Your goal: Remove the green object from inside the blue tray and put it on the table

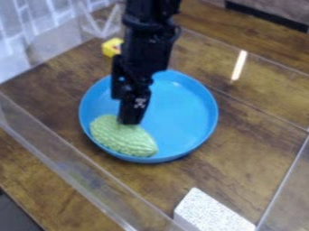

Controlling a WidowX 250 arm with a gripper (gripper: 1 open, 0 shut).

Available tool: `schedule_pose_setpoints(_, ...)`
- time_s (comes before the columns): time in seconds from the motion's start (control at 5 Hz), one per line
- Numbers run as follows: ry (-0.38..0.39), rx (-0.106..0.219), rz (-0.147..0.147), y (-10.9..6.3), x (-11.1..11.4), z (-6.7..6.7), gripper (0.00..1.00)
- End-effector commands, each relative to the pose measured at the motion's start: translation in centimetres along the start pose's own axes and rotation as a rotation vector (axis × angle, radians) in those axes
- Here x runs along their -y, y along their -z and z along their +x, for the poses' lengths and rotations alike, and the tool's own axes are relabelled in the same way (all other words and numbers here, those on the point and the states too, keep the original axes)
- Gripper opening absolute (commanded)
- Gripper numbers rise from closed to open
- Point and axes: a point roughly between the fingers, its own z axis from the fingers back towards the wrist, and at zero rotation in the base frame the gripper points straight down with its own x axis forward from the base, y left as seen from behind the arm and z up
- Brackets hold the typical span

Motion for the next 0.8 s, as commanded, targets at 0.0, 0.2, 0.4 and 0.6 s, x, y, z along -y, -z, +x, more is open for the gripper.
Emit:
schedule_pose_setpoints(0.0, 0.077, 0.029, 0.041, 0.7, -0.2, 0.4, 1.00)
schedule_pose_setpoints(0.2, 0.079, 0.030, 0.045, 1.3, -0.5, 0.4, 1.00)
schedule_pose_setpoints(0.4, 0.063, 0.033, 0.043, 1.6, -0.7, 0.3, 1.00)
schedule_pose_setpoints(0.6, 0.051, 0.040, 0.038, 2.1, -0.8, 0.4, 1.00)
